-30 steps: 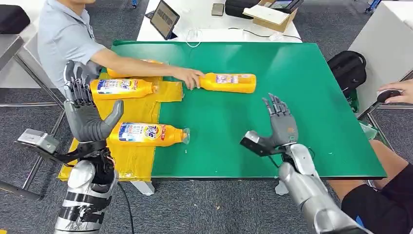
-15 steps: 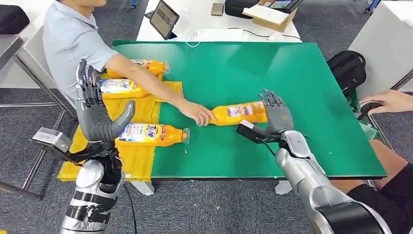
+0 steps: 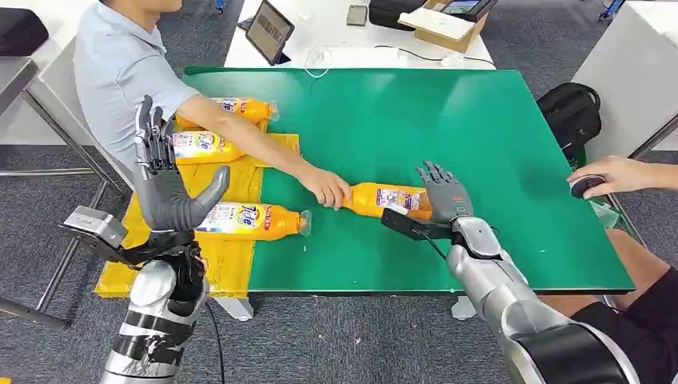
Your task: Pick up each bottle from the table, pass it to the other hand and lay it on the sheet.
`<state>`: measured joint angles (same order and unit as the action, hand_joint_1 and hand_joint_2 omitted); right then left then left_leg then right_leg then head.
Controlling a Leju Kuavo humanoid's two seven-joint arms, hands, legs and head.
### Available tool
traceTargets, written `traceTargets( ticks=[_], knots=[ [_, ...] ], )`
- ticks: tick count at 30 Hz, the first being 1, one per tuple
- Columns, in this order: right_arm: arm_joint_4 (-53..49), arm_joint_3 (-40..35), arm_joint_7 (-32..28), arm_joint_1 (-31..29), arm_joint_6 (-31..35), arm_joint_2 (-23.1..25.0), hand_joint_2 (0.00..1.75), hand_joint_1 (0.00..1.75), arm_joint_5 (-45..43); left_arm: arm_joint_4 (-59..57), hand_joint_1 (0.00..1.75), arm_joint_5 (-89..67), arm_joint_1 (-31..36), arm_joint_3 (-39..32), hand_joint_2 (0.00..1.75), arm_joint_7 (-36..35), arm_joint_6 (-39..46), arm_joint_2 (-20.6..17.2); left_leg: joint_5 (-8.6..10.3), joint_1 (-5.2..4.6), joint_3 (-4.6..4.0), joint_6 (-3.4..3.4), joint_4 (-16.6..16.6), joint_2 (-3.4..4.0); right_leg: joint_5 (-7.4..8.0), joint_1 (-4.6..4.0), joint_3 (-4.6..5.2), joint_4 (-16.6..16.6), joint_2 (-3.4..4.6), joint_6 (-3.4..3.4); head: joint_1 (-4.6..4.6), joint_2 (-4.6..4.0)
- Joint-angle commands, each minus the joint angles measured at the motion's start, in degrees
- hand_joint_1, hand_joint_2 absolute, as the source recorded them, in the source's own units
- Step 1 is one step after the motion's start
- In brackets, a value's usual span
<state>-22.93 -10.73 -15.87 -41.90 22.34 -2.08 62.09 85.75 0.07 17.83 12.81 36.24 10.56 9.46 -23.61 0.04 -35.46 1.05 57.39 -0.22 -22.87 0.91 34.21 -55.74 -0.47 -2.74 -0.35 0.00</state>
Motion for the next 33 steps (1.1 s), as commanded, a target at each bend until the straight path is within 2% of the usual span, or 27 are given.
traceTargets(
  ticks=[1,5,7,15,19,23,24,25,26,27,28,33],
  knots=[
    [6.21,1.48,0.06,-5.13,-2.15,1.98,1.75,0.00,-3.02,-6.90,0.00,1.18,3.88,1.80,1.75,-0.44,-1.13,-0.62,-0.01,-0.01,0.05,-0.03,-0.01,0.01,-0.02,0.01,-0.03,-0.02,0.02,0.06,0.00,0.00],
    [6.80,1.23,1.02,-5.46,-3.34,1.95,1.75,0.00,-2.75,-6.77,0.00,1.22,3.66,1.92,1.75,-0.45,-1.27,-0.81,-0.10,0.03,0.19,-0.07,0.05,0.02,-0.10,-0.03,-0.17,-0.06,0.03,0.11,0.00,0.00],
    [7.66,-0.57,3.71,-5.81,-8.19,2.13,1.75,0.00,-0.91,-6.07,0.00,1.24,3.03,1.72,1.75,-0.44,-1.24,-1.39,-0.05,0.00,0.11,-0.04,0.00,0.01,-0.05,0.00,-0.09,-0.01,0.03,0.08,0.02,0.00],
    [8.03,-1.86,7.06,-6.01,-10.67,2.24,1.75,0.00,0.57,-6.98,0.00,1.46,2.96,1.51,1.75,-0.84,-1.78,-1.47,-0.07,-0.02,0.14,-0.07,0.01,0.06,-0.06,0.02,-0.12,-0.04,0.07,0.11,0.00,0.00],
    [7.85,-2.46,7.49,-6.04,-11.49,2.02,1.75,0.00,1.22,-7.61,0.00,1.60,2.89,1.59,1.75,-0.93,-2.09,-1.36,-0.07,-0.02,0.14,-0.06,0.02,0.04,-0.07,0.01,-0.11,-0.05,0.06,0.11,0.02,0.00],
    [7.69,-2.26,5.04,-5.39,-10.77,1.48,1.75,0.00,0.88,-8.48,0.00,1.78,2.93,1.77,1.75,-0.92,-2.47,-1.10,-0.11,0.01,0.21,-0.07,0.03,0.03,-0.10,-0.01,-0.20,-0.03,0.05,0.12,0.02,0.00],
    [7.74,-2.81,4.70,-5.12,-10.45,1.31,1.75,0.38,1.47,-8.68,0.00,1.88,2.94,1.85,1.75,-0.90,-2.65,-1.05,-0.07,-0.02,0.17,-0.05,0.00,0.00,-0.08,0.01,-0.16,-0.02,0.01,0.10,0.00,0.00],
    [7.90,-2.99,4.51,-4.87,-10.63,1.37,1.75,1.36,1.61,-8.74,0.00,1.89,2.94,1.87,1.75,-0.90,-2.67,-1.03,-0.04,-0.02,0.12,-0.04,-0.01,-0.02,-0.05,0.01,-0.13,0.00,-0.01,0.07,0.02,0.00],
    [7.90,-2.99,4.51,-4.87,-10.63,1.37,1.75,1.36,1.61,-8.74,0.00,1.89,2.94,1.87,1.75,-0.90,-2.67,-1.03,-0.11,0.01,0.23,-0.06,0.02,0.00,-0.10,-0.01,-0.23,-0.02,0.02,0.11,0.00,0.00],
    [7.99,-2.62,3.70,-4.68,-11.17,1.36,1.75,1.69,1.09,-8.77,0.00,2.04,2.97,1.87,1.75,-0.84,-2.86,-1.04,-0.07,0.00,0.17,-0.06,0.01,-0.01,-0.08,0.00,-0.17,-0.02,0.01,0.10,0.02,0.00],
    [7.88,-3.29,2.70,-4.40,-11.18,1.17,1.75,1.75,1.69,-8.73,0.00,2.10,3.15,1.76,1.75,-0.69,-2.85,-0.99,-0.05,-0.01,0.13,-0.05,-0.01,-0.02,-0.05,0.00,-0.13,0.00,-0.01,0.09,0.02,0.00],
    [8.03,-4.52,2.14,-3.94,-10.25,0.93,1.75,1.75,3.07,-8.39,0.00,2.26,3.80,1.44,1.75,-0.59,-2.92,-0.91,-0.06,0.01,0.17,-0.06,0.00,-0.04,-0.07,-0.01,-0.17,0.00,-0.03,0.10,0.00,0.00]
  ],
)
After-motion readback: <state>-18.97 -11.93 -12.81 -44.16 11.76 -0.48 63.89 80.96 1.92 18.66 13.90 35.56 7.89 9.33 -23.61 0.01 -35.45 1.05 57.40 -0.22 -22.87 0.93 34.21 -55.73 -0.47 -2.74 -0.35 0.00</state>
